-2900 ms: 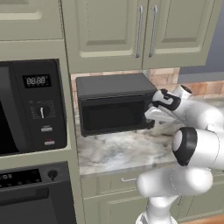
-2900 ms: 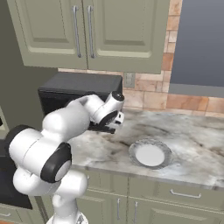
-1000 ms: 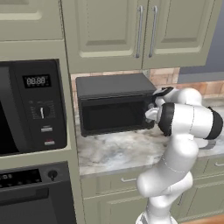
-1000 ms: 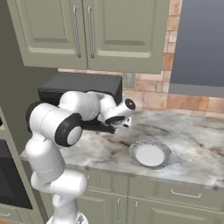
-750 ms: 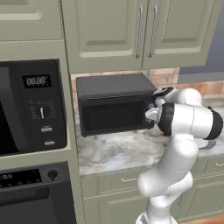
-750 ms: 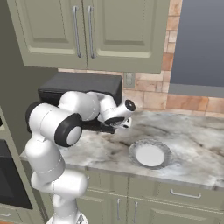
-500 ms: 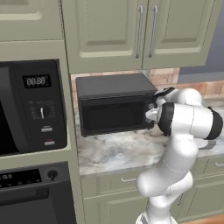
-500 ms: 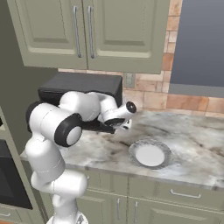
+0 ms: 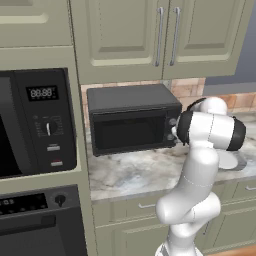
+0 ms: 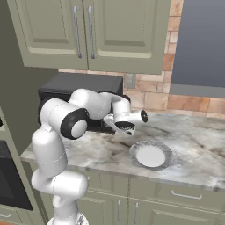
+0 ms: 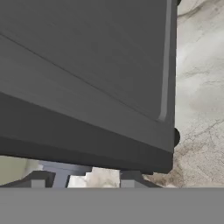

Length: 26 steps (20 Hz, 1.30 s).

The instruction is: Pick up the bagel from the plate, place it on the toaster oven rack, close the door, and set the timer.

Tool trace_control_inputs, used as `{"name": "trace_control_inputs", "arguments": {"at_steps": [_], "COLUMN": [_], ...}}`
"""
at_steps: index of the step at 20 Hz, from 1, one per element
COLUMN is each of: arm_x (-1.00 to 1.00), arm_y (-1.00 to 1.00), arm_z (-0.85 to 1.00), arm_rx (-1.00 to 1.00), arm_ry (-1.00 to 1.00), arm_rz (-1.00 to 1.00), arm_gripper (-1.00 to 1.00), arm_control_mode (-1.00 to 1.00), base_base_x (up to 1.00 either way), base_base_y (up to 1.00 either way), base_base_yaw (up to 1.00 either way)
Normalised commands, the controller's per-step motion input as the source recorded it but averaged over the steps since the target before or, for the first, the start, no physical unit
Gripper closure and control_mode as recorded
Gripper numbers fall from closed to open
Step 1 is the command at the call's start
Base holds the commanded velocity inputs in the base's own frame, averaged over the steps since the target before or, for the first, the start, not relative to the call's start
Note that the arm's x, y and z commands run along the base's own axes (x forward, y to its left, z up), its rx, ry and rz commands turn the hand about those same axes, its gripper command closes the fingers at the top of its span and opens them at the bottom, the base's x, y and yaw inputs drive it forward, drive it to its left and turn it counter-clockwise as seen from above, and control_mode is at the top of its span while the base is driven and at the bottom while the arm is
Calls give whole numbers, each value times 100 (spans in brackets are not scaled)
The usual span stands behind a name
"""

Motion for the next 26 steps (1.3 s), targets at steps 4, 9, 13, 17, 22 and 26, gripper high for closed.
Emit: {"name": "trace_control_inputs", "arguments": {"at_steps": [4, 9, 13, 17, 22, 26], "arm_x": [38, 37, 29, 21, 18, 8], "arm_y": [-56, -56, -55, -56, -50, -50], "arm_z": [-5, -9, -12, -18, -26, -35], "arm_rx": [35, 33, 31, 30, 28, 26], "arm_ry": [10, 8, 6, 4, 5, 3], "arm_rz": [15, 14, 14, 13, 11, 10], "arm_gripper": [100, 100, 100, 100, 100, 100], "arm_control_mode": [-100, -100, -100, -100, -100, -100], "base_base_x": [0, 0, 0, 0, 0, 0], "base_base_y": [0, 0, 0, 0, 0, 0], "base_base_yaw": [0, 0, 0, 0, 0, 0]}}
